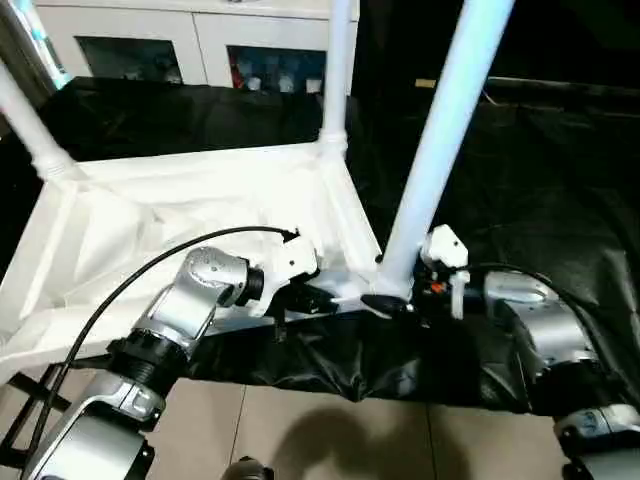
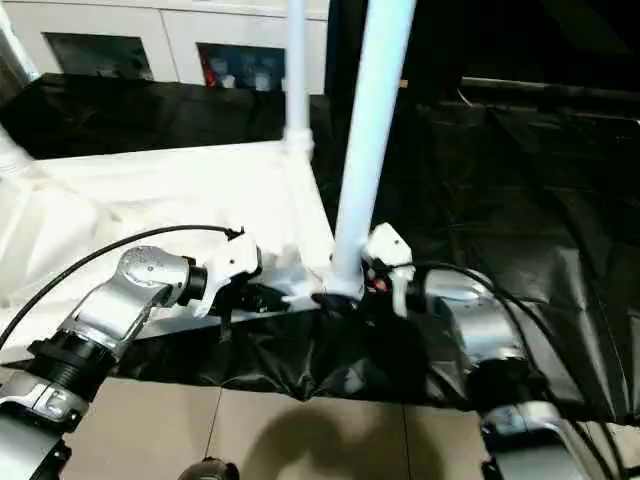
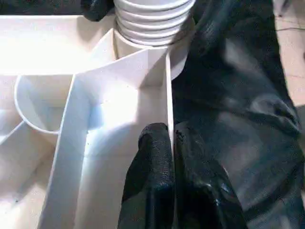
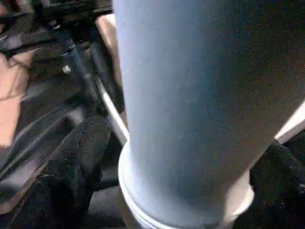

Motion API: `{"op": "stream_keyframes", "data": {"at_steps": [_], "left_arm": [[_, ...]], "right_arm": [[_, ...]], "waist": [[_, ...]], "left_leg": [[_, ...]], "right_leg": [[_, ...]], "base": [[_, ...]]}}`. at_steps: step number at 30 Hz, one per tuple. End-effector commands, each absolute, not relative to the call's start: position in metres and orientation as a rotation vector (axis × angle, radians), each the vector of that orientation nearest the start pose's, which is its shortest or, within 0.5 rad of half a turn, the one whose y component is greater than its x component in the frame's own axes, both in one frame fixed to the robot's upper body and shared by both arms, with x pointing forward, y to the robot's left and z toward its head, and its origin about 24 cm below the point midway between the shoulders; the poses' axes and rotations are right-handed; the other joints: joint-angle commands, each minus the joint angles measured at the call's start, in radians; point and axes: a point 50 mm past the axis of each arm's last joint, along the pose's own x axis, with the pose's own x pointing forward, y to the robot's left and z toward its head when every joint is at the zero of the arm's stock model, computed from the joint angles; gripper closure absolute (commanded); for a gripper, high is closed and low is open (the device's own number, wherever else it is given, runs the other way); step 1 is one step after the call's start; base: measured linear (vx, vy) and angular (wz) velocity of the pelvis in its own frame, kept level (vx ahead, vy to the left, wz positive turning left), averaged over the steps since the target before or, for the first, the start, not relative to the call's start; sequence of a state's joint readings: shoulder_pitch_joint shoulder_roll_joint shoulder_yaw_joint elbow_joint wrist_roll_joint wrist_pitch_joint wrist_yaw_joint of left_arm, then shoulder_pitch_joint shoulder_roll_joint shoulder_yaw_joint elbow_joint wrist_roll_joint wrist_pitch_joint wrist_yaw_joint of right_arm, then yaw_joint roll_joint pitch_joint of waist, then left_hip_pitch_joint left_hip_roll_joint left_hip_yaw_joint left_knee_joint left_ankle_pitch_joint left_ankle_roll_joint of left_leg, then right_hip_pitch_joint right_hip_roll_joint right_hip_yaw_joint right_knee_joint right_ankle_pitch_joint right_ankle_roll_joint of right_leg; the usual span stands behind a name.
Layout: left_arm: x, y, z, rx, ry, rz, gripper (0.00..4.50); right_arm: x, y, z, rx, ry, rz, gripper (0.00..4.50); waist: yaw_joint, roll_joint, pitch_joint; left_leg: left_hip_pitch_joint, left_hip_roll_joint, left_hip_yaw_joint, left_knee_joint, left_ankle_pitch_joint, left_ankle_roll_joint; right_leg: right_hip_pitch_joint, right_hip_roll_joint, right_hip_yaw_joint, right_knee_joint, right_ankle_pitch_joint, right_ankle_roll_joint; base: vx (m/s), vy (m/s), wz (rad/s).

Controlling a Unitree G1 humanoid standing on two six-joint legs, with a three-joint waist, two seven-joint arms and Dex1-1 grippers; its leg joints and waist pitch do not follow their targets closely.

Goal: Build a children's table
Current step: Insert table leg to table base

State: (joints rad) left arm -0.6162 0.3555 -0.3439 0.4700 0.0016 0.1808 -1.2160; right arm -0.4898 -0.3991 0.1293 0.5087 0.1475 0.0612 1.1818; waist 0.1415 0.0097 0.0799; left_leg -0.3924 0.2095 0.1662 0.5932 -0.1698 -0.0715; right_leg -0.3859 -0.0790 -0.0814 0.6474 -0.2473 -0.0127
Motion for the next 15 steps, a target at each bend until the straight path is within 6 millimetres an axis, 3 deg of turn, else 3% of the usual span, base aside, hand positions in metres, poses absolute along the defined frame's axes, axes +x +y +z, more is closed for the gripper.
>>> {"op": "stream_keyframes", "data": {"at_steps": [1,15], "left_arm": [[0.311,0.098,0.075,0.442,0.364,-1.511,4.50],[0.310,0.099,0.069,0.420,0.373,-1.528,4.50]], "right_arm": [[0.307,-0.157,0.065,-0.227,0.262,1.260,0.76],[0.299,-0.151,0.052,-0.215,0.310,1.271,1.69]], "waist": [[-0.004,0.008,-0.089],[-0.002,0.011,-0.099]], "left_leg": [[0.021,0.027,-0.003,-0.049,-0.051,0.104],[0.019,0.025,-0.003,-0.045,-0.051,0.101]], "right_leg": [[0.057,-0.063,0.050,-0.055,0.238,-0.299],[0.058,-0.063,0.050,-0.053,0.221,-0.295]], "base": [[0.000,0.000,0.00],[0.000,0.000,0.00]]}}
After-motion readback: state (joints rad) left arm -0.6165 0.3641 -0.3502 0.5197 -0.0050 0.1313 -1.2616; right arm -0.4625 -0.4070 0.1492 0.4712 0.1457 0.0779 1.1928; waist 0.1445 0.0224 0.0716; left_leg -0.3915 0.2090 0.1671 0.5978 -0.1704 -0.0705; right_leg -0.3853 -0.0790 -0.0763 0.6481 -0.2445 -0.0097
